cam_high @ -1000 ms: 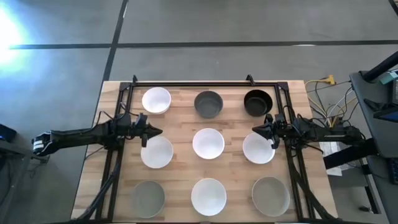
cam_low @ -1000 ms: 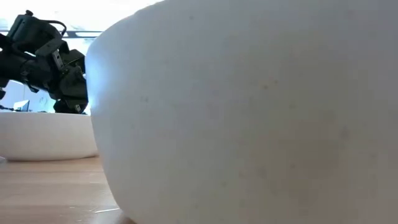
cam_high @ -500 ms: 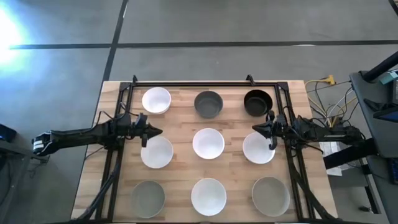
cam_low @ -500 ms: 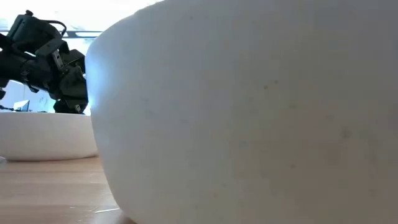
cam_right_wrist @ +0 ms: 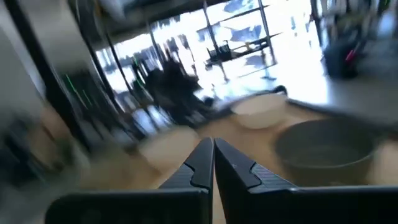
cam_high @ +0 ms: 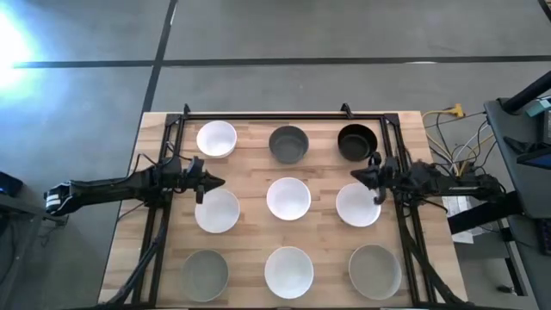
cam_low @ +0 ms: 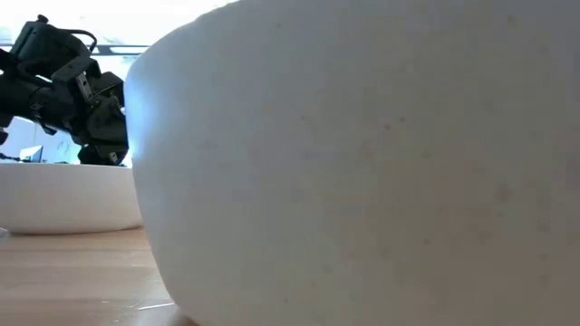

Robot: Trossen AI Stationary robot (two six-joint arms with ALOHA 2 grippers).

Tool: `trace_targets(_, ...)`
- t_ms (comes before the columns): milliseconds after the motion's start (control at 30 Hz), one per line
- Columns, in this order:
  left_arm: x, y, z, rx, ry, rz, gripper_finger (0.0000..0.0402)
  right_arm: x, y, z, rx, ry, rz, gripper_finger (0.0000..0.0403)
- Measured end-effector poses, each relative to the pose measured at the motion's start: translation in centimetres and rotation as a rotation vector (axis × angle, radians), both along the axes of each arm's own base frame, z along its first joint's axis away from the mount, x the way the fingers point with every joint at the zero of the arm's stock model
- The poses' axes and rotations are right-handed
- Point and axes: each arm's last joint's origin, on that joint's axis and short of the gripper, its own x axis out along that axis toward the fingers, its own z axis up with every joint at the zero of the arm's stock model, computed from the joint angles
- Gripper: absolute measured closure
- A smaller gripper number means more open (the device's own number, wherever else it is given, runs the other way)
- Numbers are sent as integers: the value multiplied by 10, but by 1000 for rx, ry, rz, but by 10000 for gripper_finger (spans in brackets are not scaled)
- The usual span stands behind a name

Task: Nest bowls inside each other
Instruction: Stack the black bowl on the white bowl

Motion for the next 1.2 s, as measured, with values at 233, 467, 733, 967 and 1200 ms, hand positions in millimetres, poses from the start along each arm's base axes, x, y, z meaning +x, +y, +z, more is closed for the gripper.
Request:
trace_targets(233,3,3,12,-111,-137,104,402,-10,-6,29,196,-355,-144,394)
trace_targets(467,-5,15,69,-443,-915,541,402,-23,-7,47,184,-571,-191,394)
trace_targets(733,-39,17,103,-266,-1405,972,402,-32,-17,47,571,-740,-492,394)
trace_targets(967,-52,15,123,-342,-1571,1028,402,-28,-18,54,802,-835,-404,394)
trace_targets(1200,-51,14,126,-309,-1570,948,402,-7,-16,129,598,-728,-414,394)
